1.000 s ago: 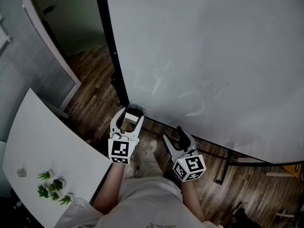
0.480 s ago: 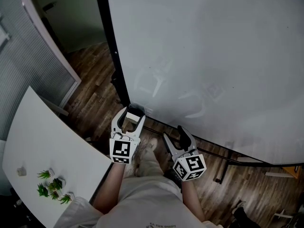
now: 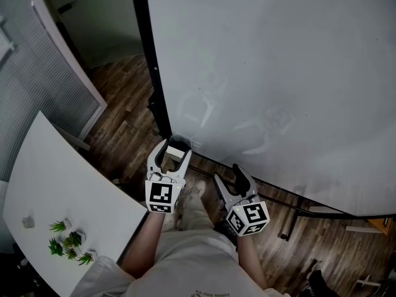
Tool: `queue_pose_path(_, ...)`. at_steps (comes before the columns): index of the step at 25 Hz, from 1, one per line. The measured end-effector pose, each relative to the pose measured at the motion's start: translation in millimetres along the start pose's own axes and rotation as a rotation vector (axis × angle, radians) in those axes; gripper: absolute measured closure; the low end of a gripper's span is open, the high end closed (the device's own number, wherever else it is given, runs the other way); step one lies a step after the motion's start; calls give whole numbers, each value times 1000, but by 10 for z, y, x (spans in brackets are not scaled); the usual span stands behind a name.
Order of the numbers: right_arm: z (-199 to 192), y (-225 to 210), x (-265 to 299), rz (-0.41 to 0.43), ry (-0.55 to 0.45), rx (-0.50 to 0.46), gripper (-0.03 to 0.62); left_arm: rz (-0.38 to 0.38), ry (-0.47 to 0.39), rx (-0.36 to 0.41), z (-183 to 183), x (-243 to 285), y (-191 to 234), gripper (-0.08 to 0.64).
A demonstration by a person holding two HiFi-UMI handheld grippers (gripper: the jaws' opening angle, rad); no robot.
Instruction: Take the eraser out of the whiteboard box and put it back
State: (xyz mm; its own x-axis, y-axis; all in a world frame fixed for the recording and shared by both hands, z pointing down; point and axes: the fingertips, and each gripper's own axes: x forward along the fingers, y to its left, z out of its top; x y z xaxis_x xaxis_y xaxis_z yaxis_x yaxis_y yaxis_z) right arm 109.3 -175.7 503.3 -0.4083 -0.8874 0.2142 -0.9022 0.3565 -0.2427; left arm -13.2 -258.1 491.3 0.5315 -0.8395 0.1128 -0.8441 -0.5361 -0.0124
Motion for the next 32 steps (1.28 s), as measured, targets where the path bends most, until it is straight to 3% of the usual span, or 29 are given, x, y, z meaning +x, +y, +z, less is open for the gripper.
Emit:
queue_pose_path(8,36,60,-35,8,-15,-6,313,5,-10,-7,41,-79,17,282)
queue_pose_path(23,224,274,-123,57,-73,12,313,-7,-45,46,235,-345,-92,282)
queue_pose_path(32,355,376,-225,57,-129,10,340,-43,-47,49,327,-532,-186,353)
